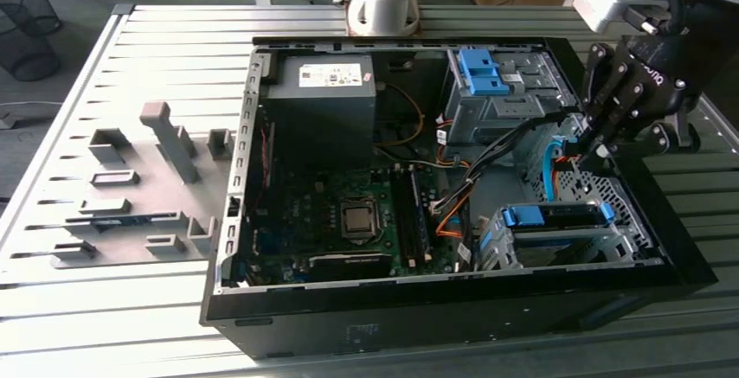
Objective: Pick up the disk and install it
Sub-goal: 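Insert the first disk wire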
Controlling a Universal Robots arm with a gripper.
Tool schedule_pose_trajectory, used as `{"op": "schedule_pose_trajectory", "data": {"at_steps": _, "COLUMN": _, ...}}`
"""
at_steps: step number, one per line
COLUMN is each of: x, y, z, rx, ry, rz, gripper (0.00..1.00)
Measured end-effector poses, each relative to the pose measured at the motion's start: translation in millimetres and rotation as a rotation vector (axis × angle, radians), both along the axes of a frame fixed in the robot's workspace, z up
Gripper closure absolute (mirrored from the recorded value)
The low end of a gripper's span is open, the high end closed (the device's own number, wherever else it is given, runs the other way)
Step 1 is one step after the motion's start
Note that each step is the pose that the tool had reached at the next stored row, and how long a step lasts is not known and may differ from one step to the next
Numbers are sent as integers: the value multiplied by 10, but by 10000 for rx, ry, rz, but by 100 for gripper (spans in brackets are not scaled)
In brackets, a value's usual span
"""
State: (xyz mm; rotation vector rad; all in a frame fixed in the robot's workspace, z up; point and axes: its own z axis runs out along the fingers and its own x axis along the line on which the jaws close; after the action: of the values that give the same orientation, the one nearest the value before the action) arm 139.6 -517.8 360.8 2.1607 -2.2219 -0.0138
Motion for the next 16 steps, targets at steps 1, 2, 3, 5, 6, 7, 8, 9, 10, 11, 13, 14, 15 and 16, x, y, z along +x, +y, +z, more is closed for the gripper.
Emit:
{"op": "schedule_pose_trajectory", "data": {"at_steps": 1, "x": 7, "y": 6, "z": -8, "rx": -10, "ry": 5, "rz": 3, "gripper": 76}}
{"op": "schedule_pose_trajectory", "data": {"at_steps": 2, "x": 15, "y": 11, "z": -17, "rx": -24, "ry": 10, "rz": 7, "gripper": 76}}
{"op": "schedule_pose_trajectory", "data": {"at_steps": 3, "x": 23, "y": 16, "z": -26, "rx": -44, "ry": 16, "rz": 10, "gripper": 76}}
{"op": "schedule_pose_trajectory", "data": {"at_steps": 5, "x": 32, "y": 23, "z": -45, "rx": -94, "ry": 21, "rz": 16, "gripper": 76}}
{"op": "schedule_pose_trajectory", "data": {"at_steps": 6, "x": 33, "y": 25, "z": -57, "rx": -132, "ry": 22, "rz": 18, "gripper": 76}}
{"op": "schedule_pose_trajectory", "data": {"at_steps": 7, "x": 34, "y": 26, "z": -69, "rx": -176, "ry": 22, "rz": 19, "gripper": 76}}
{"op": "schedule_pose_trajectory", "data": {"at_steps": 8, "x": 34, "y": 25, "z": -82, "rx": -217, "ry": 22, "rz": 23, "gripper": 76}}
{"op": "schedule_pose_trajectory", "data": {"at_steps": 9, "x": 35, "y": 26, "z": -96, "rx": -251, "ry": 22, "rz": 30, "gripper": 76}}
{"op": "schedule_pose_trajectory", "data": {"at_steps": 10, "x": 36, "y": 26, "z": -111, "rx": -269, "ry": 22, "rz": 37, "gripper": 76}}
{"op": "schedule_pose_trajectory", "data": {"at_steps": 11, "x": 36, "y": 26, "z": -120, "rx": -273, "ry": 22, "rz": 40, "gripper": 76}}
{"op": "schedule_pose_trajectory", "data": {"at_steps": 13, "x": 37, "y": 26, "z": -122, "rx": -276, "ry": 22, "rz": 48, "gripper": 76}}
{"op": "schedule_pose_trajectory", "data": {"at_steps": 14, "x": 37, "y": 26, "z": -122, "rx": -276, "ry": 22, "rz": 55, "gripper": 76}}
{"op": "schedule_pose_trajectory", "data": {"at_steps": 15, "x": 37, "y": 26, "z": -123, "rx": -276, "ry": 22, "rz": 59, "gripper": 78}}
{"op": "schedule_pose_trajectory", "data": {"at_steps": 16, "x": 33, "y": 26, "z": -122, "rx": -273, "ry": 19, "rz": 65, "gripper": 78}}
